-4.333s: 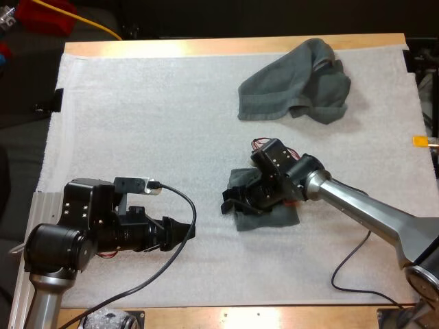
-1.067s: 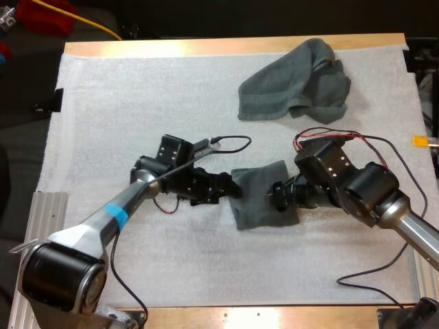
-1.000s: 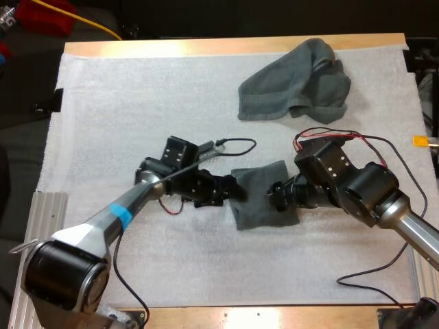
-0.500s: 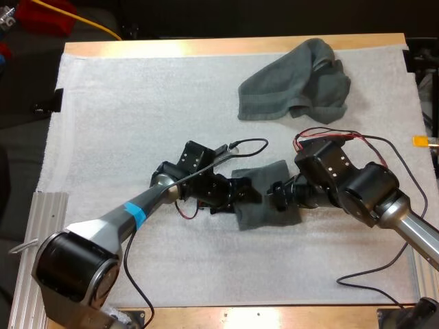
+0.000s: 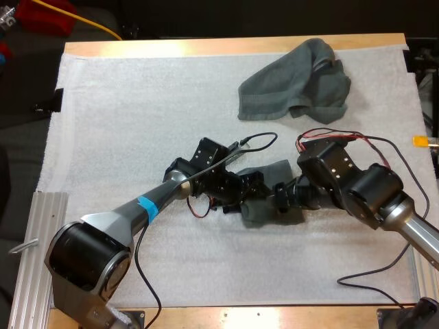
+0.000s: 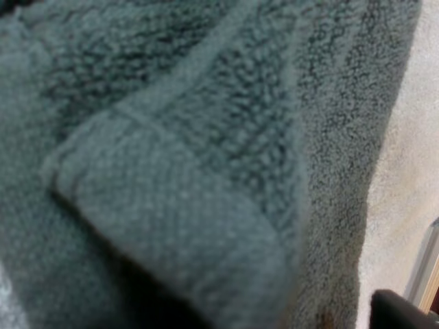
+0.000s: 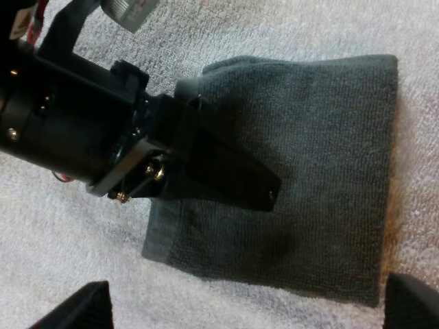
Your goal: Pick towel from pile, fold and stack
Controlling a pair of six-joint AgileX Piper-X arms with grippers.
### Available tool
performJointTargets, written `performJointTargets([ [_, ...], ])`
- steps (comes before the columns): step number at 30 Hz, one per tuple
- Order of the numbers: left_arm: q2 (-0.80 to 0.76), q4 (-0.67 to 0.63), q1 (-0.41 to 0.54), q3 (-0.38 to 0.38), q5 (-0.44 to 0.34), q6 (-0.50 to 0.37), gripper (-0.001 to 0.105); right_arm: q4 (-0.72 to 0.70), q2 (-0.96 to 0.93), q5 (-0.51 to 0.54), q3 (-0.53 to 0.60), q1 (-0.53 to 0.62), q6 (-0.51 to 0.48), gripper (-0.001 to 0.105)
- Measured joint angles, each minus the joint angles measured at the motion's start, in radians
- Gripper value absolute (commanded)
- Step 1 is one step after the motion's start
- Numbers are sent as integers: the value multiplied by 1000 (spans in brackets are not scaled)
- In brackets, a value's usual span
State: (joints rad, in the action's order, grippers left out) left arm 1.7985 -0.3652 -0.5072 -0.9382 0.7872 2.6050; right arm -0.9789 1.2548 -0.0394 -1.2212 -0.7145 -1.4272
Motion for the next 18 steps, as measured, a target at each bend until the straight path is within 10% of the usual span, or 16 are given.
performJointTargets([
  [11,2,-30,0,0,-23,-39,4,-5,-4,0,0,0,0,75],
  [18,-36,-164,19,0,-96,-221,0,-12,-4,0,0,0,0,75],
])
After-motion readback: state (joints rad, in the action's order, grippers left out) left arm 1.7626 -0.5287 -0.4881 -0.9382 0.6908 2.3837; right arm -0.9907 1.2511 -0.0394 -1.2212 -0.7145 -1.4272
